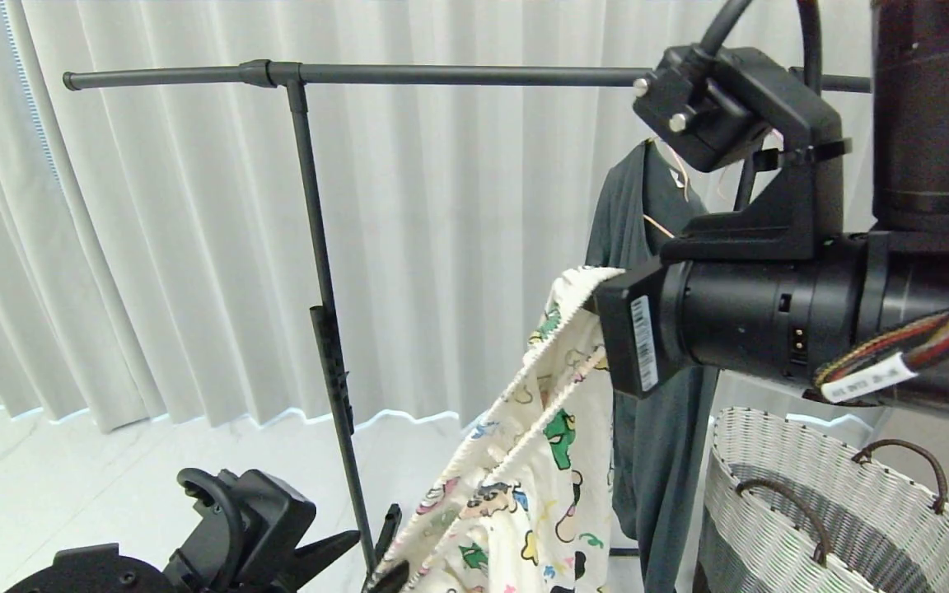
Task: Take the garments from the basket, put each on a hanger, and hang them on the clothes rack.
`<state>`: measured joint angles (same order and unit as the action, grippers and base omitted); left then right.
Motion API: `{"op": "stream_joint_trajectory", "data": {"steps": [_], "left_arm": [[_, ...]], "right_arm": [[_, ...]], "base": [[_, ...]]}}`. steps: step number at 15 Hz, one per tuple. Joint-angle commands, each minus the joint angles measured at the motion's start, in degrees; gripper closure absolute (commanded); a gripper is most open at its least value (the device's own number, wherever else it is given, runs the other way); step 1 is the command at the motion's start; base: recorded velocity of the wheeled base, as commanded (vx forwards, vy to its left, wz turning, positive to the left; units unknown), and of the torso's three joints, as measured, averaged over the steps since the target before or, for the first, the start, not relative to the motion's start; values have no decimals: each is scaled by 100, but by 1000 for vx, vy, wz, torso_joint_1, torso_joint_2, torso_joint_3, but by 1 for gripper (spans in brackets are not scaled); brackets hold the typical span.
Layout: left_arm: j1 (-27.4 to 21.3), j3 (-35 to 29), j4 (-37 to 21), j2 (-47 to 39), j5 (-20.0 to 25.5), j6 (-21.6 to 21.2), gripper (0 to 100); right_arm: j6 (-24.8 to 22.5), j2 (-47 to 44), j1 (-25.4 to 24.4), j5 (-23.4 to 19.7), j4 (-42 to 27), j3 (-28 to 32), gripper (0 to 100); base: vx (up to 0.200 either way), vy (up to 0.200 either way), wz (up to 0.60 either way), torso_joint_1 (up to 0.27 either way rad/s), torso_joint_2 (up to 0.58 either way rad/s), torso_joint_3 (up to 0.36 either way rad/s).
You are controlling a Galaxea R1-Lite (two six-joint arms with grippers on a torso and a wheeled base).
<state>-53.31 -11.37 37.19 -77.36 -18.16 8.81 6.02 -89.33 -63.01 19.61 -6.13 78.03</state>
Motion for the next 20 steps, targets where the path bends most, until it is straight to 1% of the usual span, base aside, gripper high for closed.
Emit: {"op": "stream_joint_trajectory", "data": {"steps": [1, 2, 3, 4, 5, 6, 7, 8, 9, 10, 11, 12, 13, 14, 15, 17, 18, 19, 20], "left_arm": [[5, 4, -10, 169, -284, -372, 100], [189, -207, -28, 397, -267, -1110, 100], [427, -620, -63, 415, -179, -1418, 100], [620, -1271, -318, 371, -188, -1461, 100], [761, -2238, -1258, 371, -179, -1461, 100], [805, -3336, -2515, 371, -170, -1400, 100], [805, -4365, -3675, 301, -161, -1224, 100], [796, -5349, -4756, 160, -126, -1057, 100], [787, -6342, -5758, -7, 23, -881, 100], [761, -7177, -6549, -156, 384, -635, 100], [743, -7766, -7173, -209, 779, -486, 100], [752, -8214, -7674, -227, 1315, -398, 100], [752, -8478, -7885, -192, 1729, -389, 100], [752, -8592, -7903, -174, 1852, -389, 100], [743, -8662, -7903, -183, 1860, -389, 100], [734, -8812, -7885, -236, 1852, -380, 100], [734, -8926, -7859, -315, 1852, -363, 100], [734, -9014, -7701, -350, 1852, -363, 100], [734, -9005, -7420, -411, 1852, -354, 100]], "right_arm": [[-22, 425, 307, 16, -257, -236, 100], [-22, 724, 439, -2, -556, -464, 100], [-22, 953, 465, -28, -828, -570, 100], [-13, 1137, 465, -133, -1030, -587, 100], [-13, 1304, 465, -397, -1145, -570, 100], [-22, 1454, 457, -757, -1197, -535, 100], [-22, 1542, 465, -977, -1294, -438, 100], [-22, 1559, 465, -1030, -1479, -271, 100], [-22, 1550, 474, -1030, -1593, -86, 100], [-31, 1533, 536, -1030, -1602, 81, 100], [-49, 1489, 650, -1039, -1602, 248, 100], [-84, 1436, 773, -1039, -1602, 485, 100], [-110, 1383, 896, -1065, -1610, 731, 100], [-145, 1340, 958, -1074, -1654, 942, 100], [-163, 1340, 958, -1074, -1751, 1091, 100], [-198, 1436, 958, -1100, -2630, 1548, 100], [-198, 1524, 958, -1320, -3298, 1926, 100], [-198, 1612, 958, -1794, -3948, 2304, 100], [-198, 1691, 958, -2252, -4370, 2480, 100]], "base": [[0, 0, 0, 0, 0, 0], [0, 0, 0, 0, 0, 0], [0, 0, 0, 0, 0, 0], [0, 0, 0, 0, 0, 0], [0, 0, 0, 0, 0, 0], [0, 0, 0, 0, 0, 0], [0, 0, 0, 0, 0, 0], [0, 0, 0, 0, 0, 0], [0, 0, 0, 0, 0, 0], [0, 0, 0, 0, 0, 0], [0, 0, 0, 0, 0, 0], [0, 0, 0, 0, 0, 0], [0, 0, 0, 0, 0, 0], [0, 0, 0, 0, 0, 0], [0, 0, 0, 0, 0, 0], [0, 0, 0, 0, 0, 0], [0, 0, 0, 0, 0, 0], [0, 0, 0, 0, 0, 0], [0, 0, 0, 0, 0, 0]]}}
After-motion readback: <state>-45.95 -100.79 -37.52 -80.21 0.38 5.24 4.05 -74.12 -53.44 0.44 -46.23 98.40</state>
